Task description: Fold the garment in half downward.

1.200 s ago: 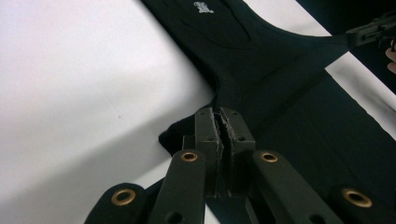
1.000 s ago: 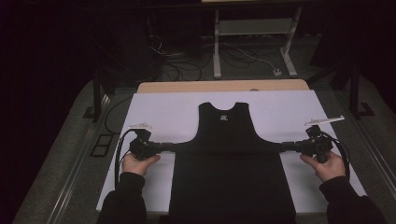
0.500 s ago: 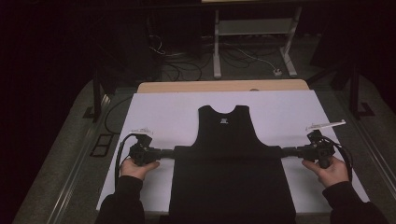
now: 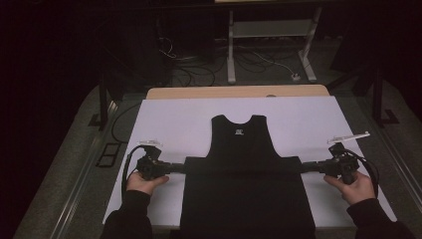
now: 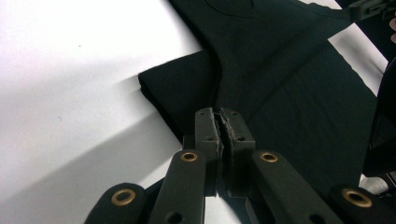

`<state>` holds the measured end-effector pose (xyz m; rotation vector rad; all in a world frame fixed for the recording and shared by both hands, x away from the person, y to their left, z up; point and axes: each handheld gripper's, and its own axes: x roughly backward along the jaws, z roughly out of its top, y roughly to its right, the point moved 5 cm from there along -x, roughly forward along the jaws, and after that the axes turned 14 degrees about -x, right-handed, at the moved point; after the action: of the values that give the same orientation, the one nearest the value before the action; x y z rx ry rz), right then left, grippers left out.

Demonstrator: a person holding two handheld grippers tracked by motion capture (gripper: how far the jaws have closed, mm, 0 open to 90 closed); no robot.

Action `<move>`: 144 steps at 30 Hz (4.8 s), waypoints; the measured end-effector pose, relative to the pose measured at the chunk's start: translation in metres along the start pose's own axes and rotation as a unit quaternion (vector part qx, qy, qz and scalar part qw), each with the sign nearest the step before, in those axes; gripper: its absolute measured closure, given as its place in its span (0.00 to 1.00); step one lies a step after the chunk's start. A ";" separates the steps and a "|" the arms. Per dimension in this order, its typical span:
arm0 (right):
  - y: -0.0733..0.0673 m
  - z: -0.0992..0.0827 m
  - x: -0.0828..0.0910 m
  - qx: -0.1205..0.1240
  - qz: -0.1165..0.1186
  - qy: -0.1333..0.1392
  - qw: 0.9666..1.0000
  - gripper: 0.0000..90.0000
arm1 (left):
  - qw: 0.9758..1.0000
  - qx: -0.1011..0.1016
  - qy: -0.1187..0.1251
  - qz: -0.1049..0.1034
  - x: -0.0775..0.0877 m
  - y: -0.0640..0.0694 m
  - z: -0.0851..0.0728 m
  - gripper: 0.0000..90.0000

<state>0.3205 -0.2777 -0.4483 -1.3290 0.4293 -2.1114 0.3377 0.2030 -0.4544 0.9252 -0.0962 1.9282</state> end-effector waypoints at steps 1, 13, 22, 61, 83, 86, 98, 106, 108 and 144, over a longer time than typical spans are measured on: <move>0.000 -0.001 0.000 0.002 0.000 -0.002 1.000 0.92 | 1.000 0.002 0.000 0.000 0.000 0.000 0.000 0.95; 0.002 -0.010 -0.005 -0.005 -0.006 -0.026 1.000 0.92 | 1.000 0.003 -0.025 -0.013 -0.005 0.002 -0.006 0.95; 0.004 -0.016 -0.012 -0.005 -0.017 -0.049 0.999 0.91 | 0.999 0.001 -0.047 -0.018 -0.010 0.003 -0.009 0.95; -0.011 -0.005 -0.005 0.061 -0.050 0.028 0.997 0.01 | 0.997 -0.063 -0.037 0.032 -0.011 0.013 0.008 0.12; -0.022 0.014 0.000 0.083 -0.042 0.047 0.995 0.00 | 0.993 -0.104 -0.012 0.059 -0.005 0.010 0.032 0.00; -0.023 0.019 0.001 0.086 -0.039 0.046 0.994 0.00 | 0.993 -0.107 -0.001 0.057 -0.002 0.012 0.039 0.00; -0.026 0.038 0.011 0.092 -0.042 0.061 0.993 0.00 | 0.991 -0.124 -0.001 0.058 -0.005 0.016 0.065 0.00; -0.029 0.054 0.014 0.093 -0.037 0.059 0.993 0.00 | 0.989 -0.138 -0.003 0.054 -0.005 0.015 0.083 0.00; -0.028 0.058 0.013 0.092 -0.038 0.058 0.993 0.00 | 0.989 -0.135 -0.004 0.052 -0.005 0.013 0.086 0.00; -0.028 0.110 -0.006 0.094 -0.037 0.052 0.993 0.00 | 0.990 -0.126 -0.012 0.055 -0.023 -0.011 0.127 0.00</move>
<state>0.4122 -0.2475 -0.3879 -1.1476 0.2182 -2.2285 0.4235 0.1379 -0.3826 0.7876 -0.4024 1.9513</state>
